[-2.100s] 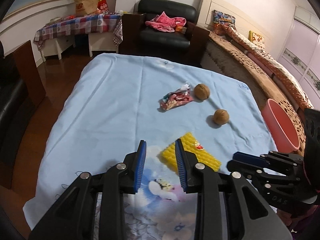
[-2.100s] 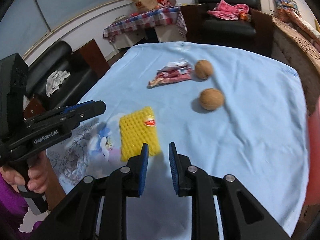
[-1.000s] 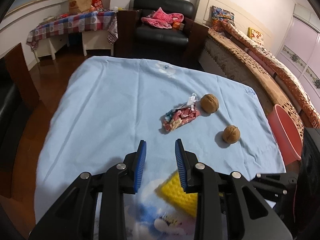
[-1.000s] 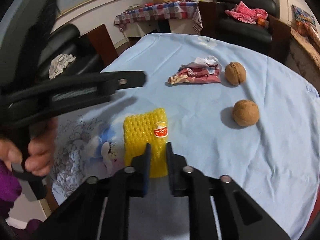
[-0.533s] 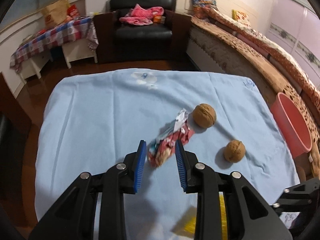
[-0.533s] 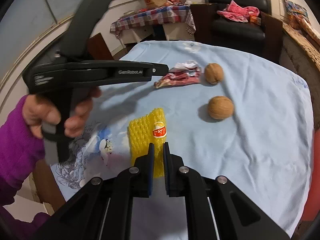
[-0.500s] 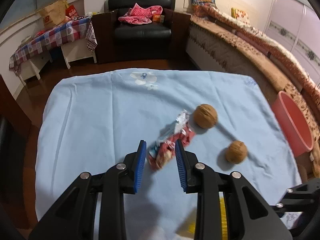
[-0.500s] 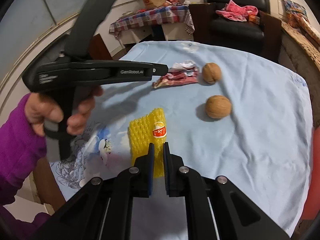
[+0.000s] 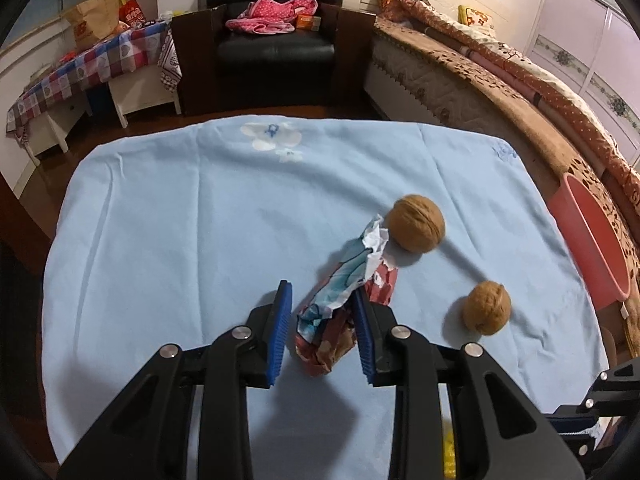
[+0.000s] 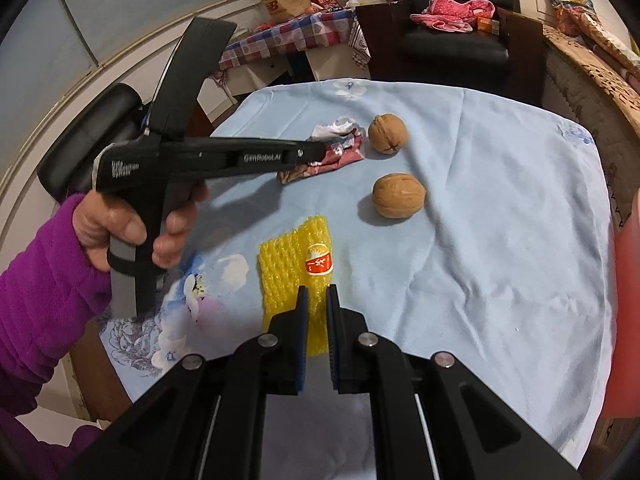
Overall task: Collect trash
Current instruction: 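Grasp the crumpled red-and-white wrapper with left tool while right tool grasps the yellow mesh sleeve, then carry the wrapper and yellow mesh sleeve over the pink bucket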
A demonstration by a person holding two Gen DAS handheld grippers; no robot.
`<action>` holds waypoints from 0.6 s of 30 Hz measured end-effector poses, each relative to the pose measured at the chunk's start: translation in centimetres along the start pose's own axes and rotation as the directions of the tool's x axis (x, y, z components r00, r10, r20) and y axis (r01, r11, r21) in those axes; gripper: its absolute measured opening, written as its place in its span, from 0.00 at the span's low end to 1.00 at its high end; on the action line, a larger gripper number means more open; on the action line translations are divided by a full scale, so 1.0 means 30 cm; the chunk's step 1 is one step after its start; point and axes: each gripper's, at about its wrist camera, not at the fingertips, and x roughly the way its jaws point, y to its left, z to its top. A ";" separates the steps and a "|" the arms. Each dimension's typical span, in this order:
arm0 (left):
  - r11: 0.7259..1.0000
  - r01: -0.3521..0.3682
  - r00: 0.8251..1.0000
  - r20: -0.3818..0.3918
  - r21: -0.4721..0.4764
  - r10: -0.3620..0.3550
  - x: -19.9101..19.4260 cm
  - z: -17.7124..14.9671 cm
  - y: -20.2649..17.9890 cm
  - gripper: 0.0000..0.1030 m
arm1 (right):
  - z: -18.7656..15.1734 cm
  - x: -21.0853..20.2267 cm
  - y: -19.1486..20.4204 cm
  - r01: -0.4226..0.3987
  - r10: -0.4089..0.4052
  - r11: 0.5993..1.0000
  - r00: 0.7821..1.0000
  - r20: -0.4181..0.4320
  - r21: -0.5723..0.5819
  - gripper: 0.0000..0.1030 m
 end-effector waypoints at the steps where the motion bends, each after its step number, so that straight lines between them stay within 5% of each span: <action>1: 1.000 0.002 1.000 0.004 -0.010 -0.002 -0.003 -0.005 0.000 0.25 | -0.002 -0.004 0.001 0.000 0.000 1.000 1.000 0.002 0.001 0.08; 6: 0.996 0.016 1.000 0.026 -0.083 -0.014 -0.043 -0.030 0.005 0.16 | -0.007 -0.029 0.002 0.007 -0.007 1.000 1.000 0.016 0.001 0.08; 18: 0.990 0.023 0.995 0.098 -0.139 -0.009 -0.237 -0.125 -0.062 0.15 | -0.014 -0.104 -0.036 0.040 -0.043 0.998 0.997 0.066 0.050 0.08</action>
